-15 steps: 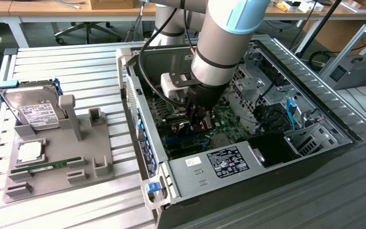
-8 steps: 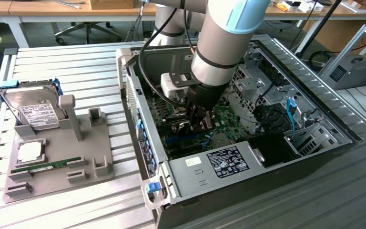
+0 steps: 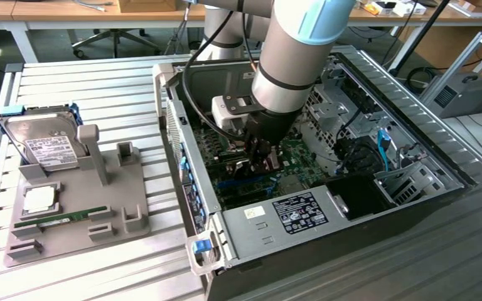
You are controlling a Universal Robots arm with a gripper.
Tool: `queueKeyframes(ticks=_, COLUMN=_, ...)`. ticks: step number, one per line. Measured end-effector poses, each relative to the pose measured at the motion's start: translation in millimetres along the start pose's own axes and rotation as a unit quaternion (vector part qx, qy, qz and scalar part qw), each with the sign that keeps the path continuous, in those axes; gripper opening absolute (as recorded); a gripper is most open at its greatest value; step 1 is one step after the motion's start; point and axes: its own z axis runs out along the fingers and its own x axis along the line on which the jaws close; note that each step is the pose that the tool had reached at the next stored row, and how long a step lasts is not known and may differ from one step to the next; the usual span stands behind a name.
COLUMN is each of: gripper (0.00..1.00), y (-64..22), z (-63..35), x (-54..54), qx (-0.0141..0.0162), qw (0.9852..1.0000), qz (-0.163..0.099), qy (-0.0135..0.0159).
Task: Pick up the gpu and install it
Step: 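Insert the gpu into the slot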
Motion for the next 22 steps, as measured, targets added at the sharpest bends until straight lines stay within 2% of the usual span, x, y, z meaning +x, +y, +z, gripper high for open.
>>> queueKeyframes(ticks=22, gripper=0.27, y=0.4, z=1.5, x=1.1, qx=0.0001, qw=1.0000, qz=0.002, qy=-0.0001)
